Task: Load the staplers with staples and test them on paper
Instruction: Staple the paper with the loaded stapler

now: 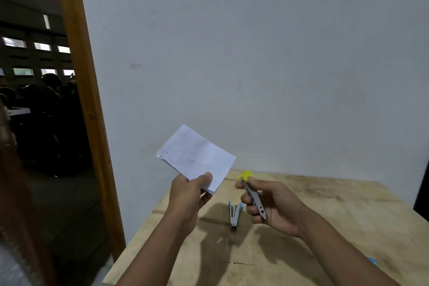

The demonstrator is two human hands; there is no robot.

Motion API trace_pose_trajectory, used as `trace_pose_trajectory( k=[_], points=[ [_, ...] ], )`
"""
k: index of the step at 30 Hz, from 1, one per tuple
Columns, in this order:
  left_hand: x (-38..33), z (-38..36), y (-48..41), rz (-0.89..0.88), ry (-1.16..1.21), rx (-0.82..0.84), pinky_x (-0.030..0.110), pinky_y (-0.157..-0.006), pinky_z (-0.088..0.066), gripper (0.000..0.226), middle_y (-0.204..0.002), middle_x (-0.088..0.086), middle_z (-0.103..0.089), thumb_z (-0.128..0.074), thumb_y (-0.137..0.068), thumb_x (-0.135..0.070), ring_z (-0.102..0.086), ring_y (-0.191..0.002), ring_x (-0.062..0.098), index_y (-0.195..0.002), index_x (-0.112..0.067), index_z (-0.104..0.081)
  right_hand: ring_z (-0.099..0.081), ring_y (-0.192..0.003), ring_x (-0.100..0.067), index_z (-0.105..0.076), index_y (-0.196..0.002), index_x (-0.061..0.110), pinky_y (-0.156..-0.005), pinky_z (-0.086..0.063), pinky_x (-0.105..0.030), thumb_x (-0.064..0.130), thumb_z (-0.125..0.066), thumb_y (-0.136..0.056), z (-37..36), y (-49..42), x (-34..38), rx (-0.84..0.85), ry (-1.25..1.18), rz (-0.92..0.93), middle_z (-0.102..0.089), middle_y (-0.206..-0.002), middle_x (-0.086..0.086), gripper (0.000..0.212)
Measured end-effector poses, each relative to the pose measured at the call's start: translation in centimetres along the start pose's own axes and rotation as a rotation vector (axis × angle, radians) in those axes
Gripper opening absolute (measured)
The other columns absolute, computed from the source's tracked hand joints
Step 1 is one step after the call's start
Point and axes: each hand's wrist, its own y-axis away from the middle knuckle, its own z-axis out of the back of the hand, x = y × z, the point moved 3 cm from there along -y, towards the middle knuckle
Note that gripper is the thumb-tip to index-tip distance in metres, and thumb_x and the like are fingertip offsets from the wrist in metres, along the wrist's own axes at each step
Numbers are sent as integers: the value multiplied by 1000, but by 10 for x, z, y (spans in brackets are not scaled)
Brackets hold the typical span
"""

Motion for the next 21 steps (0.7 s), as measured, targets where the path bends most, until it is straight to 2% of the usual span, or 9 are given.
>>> trace_pose_trajectory(
  k=[1, 3, 6, 10, 14, 17, 19, 21],
  points=[
    [0, 0, 0, 2, 2, -2, 25, -60, -51, 14, -89, 3, -66, -63, -87, -2, -59, -71, 16, -100, -6, -64, -49, -52, -16, -58, -98, 9, -45, -38, -26, 25, -69, -86, 0, 0, 1, -67, 108, 59, -53, -71, -5, 24],
    [0, -1, 1, 2, -2, 2, 25, -61, -52, 15, -89, 3, -67, -63, -87, -2, -59, -70, 15, -101, -5, -64, -55, -50, -18, -53, -96, 6, -43, -42, -26, 15, -78, -82, -2, -1, 1, -216, 362, 169, -57, -71, -5, 29],
    [1, -6, 2, -5, -30, 10, 25, -60, -51, 12, -88, 3, -67, -62, -88, -1, -60, -70, 15, -98, -6, -65, -52, -44, -15, -52, -98, 2, -39, -37, -23, 12, -79, -79, -6, -2, 2, -320, 565, 269, -59, -71, -6, 35],
    [4, -12, 4, -17, -81, 7, 24, -59, -52, 14, -87, 3, -68, -61, -87, -1, -61, -70, 15, -100, -4, -66, -43, -39, -13, -47, -88, 6, -39, -34, -20, 8, -83, -73, -11, -1, 6, -334, 573, 333, -51, -71, -9, 39],
    [5, -14, 6, -39, -129, 13, 25, -60, -53, 10, -80, 1, -68, -60, -86, 1, -61, -67, 14, -91, -5, -66, -43, -41, -13, -48, -94, 1, -41, -34, -23, 10, -84, -73, -16, 2, 9, -291, 572, 313, -51, -65, -1, 42],
    [5, -14, 7, -47, -144, 30, 26, -62, -53, 9, -80, 2, -69, -60, -86, 0, -63, -67, 14, -89, -4, -66, -47, -44, -14, -53, -98, 2, -41, -31, -22, 29, -80, -79, -16, 3, 11, -273, 547, 256, -59, -63, 3, 43],
    [5, -14, 7, -43, -140, 42, 26, -62, -53, 8, -78, 1, -68, -60, -87, 0, -62, -66, 14, -88, -5, -66, -49, -49, -15, -53, -98, 3, -44, -31, -23, 44, -71, -84, -14, 2, 11, -250, 471, 210, -65, -74, -2, 47],
    [5, -14, 7, -39, -140, 43, 25, -61, -52, 7, -78, 1, -68, -61, -87, -1, -62, -67, 15, -89, -5, -67, -50, -51, -16, -48, -96, 7, -44, -33, -24, 48, -63, -89, -12, 0, 11, -220, 395, 188, -67, -79, -7, 44]
  ],
)
